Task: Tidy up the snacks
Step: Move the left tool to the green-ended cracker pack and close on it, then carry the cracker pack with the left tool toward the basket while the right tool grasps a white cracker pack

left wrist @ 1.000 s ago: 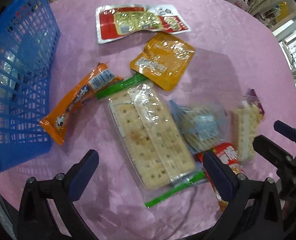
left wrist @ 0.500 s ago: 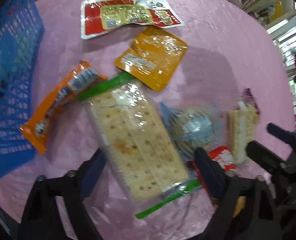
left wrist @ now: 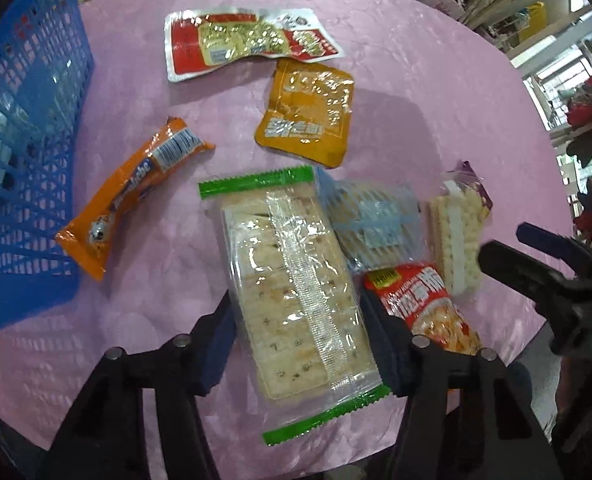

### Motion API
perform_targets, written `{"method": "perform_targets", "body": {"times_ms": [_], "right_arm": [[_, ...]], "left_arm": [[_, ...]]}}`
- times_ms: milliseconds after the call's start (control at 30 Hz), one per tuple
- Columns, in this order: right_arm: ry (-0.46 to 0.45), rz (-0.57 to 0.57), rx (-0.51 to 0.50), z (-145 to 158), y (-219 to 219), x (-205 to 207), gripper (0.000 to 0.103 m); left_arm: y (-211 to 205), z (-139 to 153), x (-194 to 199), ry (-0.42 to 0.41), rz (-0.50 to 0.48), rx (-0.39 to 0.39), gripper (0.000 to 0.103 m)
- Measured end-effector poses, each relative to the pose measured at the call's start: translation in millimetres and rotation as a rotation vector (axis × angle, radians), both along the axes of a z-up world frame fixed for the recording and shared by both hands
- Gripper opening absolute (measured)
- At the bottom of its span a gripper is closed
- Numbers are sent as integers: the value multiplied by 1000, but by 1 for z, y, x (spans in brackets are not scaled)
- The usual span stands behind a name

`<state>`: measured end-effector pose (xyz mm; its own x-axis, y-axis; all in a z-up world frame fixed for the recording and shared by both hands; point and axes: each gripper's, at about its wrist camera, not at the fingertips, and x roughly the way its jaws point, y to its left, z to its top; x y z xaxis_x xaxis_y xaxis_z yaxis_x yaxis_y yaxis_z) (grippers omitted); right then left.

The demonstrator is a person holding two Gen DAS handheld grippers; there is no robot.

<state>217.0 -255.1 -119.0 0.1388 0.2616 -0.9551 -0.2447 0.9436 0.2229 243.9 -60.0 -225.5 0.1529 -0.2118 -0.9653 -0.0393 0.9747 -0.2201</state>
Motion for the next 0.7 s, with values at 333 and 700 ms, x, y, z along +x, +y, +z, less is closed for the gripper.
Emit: {"method": "perform_targets", "body": {"times_ms": [333, 700], "right_arm": [[47, -8, -72, -26, 12, 4, 84], [55, -3, -131, -41, 31, 7, 83]], "left_arm": [[14, 8, -6, -8, 7, -26, 51], [15, 0, -5, 11, 9, -41, 52]]}}
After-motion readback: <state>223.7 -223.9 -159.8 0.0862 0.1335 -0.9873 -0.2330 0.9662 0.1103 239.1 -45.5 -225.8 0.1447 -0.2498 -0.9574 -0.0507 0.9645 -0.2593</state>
